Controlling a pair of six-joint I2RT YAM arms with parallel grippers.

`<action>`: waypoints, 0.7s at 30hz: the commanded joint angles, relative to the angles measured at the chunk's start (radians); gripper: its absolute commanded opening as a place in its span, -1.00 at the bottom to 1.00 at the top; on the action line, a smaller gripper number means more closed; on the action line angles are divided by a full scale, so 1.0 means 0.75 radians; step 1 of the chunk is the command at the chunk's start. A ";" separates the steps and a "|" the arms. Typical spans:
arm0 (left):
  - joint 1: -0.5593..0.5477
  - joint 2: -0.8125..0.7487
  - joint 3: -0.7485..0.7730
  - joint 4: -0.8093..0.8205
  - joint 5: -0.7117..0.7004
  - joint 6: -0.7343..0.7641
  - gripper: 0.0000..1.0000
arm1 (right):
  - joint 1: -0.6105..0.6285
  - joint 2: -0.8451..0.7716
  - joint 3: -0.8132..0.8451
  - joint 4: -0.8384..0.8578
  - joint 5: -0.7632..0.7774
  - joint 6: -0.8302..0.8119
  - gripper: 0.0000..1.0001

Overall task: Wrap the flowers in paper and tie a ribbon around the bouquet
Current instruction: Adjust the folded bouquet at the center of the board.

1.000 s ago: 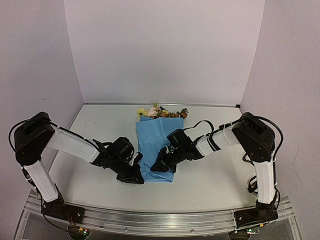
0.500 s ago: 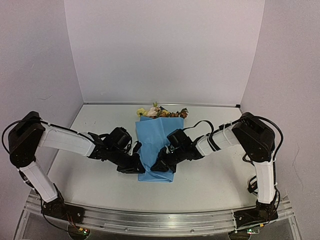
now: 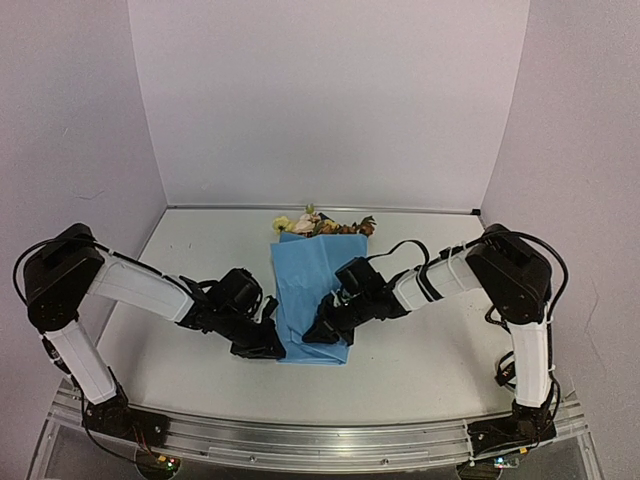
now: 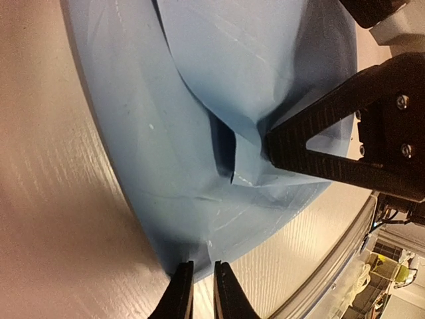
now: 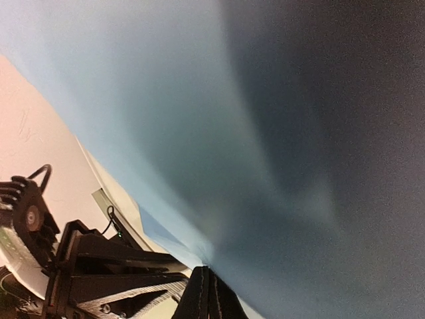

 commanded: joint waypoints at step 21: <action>0.140 -0.108 0.322 -0.068 0.103 0.155 -0.71 | -0.052 -0.453 0.149 -1.013 0.147 -0.567 -0.81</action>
